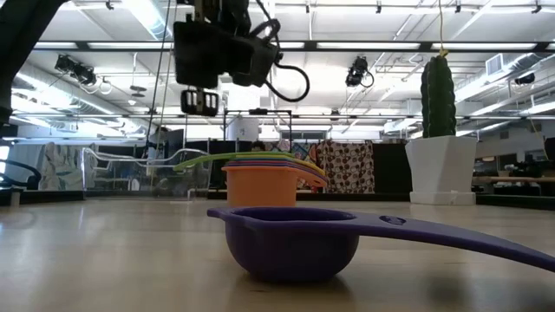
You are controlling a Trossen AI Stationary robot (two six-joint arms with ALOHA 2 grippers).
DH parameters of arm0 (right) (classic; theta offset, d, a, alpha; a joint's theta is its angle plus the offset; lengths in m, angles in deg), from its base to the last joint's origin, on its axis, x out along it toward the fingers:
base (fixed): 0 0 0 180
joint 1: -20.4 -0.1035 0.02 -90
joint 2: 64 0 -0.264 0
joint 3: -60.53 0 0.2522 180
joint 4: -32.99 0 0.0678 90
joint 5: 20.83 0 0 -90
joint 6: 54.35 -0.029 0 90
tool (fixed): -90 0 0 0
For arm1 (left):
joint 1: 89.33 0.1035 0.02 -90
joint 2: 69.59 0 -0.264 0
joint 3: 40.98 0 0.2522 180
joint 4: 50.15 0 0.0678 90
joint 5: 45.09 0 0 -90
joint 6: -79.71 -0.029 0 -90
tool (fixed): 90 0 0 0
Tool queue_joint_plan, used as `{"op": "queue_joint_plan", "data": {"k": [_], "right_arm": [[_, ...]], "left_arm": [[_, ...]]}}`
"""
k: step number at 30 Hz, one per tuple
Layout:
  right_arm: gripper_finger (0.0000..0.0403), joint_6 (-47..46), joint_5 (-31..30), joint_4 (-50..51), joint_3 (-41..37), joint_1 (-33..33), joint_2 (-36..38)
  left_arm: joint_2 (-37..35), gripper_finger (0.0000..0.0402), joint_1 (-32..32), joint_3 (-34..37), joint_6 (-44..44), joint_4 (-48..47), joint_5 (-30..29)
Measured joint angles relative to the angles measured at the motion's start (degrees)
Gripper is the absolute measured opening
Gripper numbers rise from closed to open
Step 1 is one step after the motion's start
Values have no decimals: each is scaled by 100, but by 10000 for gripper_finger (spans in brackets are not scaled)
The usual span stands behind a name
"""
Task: Nest measuring cups in basket
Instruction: Stack the green nest measuring cup on top of the yellow nest measuring cup
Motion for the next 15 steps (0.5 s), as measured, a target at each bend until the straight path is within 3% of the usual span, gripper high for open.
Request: {"op": "queue_joint_plan", "data": {"k": [3, 7, 11, 15], "right_arm": [[88, -147, -14, 414, -27, 40, 0], [17, -113, 115, 582, -276, 131, 4], [12, -131, 238, 709, -745, 242, 11], [6, -36, 533, 665, -1351, 300, 9]], "left_arm": [[0, 16, -243, 0, 165, 20, -3], [0, 8, -633, 0, 503, 147, -15], [0, 6, -1007, 0, 1021, 504, -104], [-2, 4, -1248, 0, 1799, 945, -630]]}}
